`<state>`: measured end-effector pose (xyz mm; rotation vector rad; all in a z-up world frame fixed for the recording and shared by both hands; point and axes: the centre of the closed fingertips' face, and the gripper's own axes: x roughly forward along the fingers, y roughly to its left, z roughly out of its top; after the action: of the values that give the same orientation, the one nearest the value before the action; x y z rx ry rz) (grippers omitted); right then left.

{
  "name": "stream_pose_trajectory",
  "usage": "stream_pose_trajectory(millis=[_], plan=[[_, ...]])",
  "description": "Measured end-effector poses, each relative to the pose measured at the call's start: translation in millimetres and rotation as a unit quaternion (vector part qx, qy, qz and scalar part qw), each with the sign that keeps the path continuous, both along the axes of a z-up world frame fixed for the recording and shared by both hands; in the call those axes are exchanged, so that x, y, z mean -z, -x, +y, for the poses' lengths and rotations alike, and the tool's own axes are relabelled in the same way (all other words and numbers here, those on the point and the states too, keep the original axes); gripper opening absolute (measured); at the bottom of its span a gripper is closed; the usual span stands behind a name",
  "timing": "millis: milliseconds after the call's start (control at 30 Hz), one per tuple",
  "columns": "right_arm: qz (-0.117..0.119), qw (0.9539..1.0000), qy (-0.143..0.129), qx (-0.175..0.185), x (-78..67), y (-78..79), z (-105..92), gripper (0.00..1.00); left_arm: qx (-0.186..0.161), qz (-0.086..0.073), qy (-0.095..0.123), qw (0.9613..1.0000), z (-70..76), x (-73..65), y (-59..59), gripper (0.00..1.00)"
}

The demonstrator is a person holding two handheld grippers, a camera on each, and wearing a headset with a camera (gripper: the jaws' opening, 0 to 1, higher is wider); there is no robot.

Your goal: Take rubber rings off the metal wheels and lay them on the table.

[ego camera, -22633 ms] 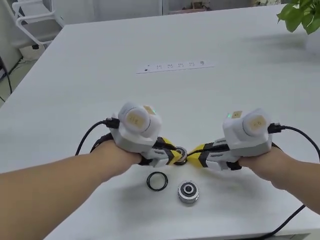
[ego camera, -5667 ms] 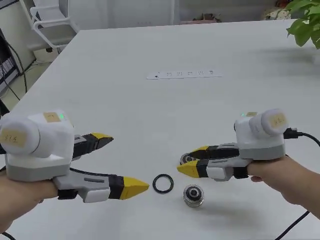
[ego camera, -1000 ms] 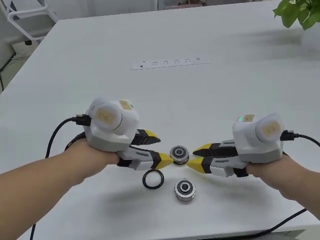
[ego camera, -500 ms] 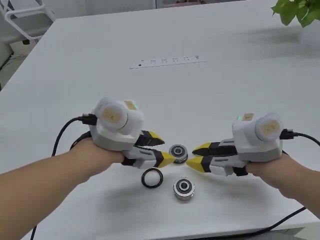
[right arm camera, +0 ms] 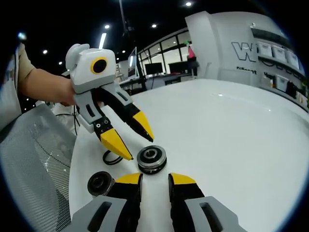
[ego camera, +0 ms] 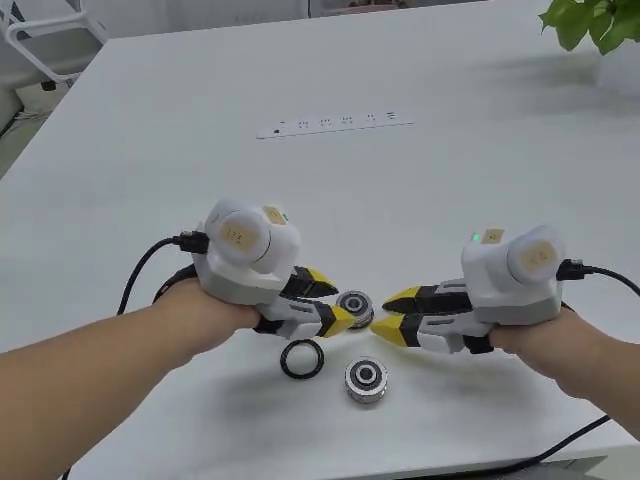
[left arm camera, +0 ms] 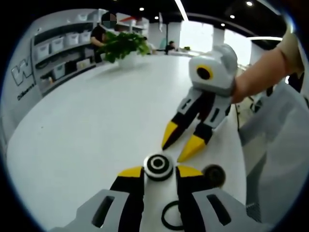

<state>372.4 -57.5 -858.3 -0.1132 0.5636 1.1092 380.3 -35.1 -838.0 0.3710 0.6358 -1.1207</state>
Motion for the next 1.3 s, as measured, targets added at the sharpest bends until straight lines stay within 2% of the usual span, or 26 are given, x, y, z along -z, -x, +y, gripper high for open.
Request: stream_pose_trajectory(millis=[400,600,1300], plan=[[0.001,1.0000,-0.001,0.000,-0.1,-0.5,-0.3,0.20,0.006,-0.002,-0.007,1.0000,-6.3,4.6,-1.5,0.19],[0.001,1.0000,0.000,0.000,0.1,-0.6,-0.4,0.20,0.006,-0.008,-0.010,0.9999,-8.2,4.5,-3.6,0.16],[-0.003,1.0000,-0.004,-0.003,-2.0,-1.9,4.1,0.20,0.004,-0.019,-0.017,0.9997,-7.2,5.1,-6.3,0.14]])
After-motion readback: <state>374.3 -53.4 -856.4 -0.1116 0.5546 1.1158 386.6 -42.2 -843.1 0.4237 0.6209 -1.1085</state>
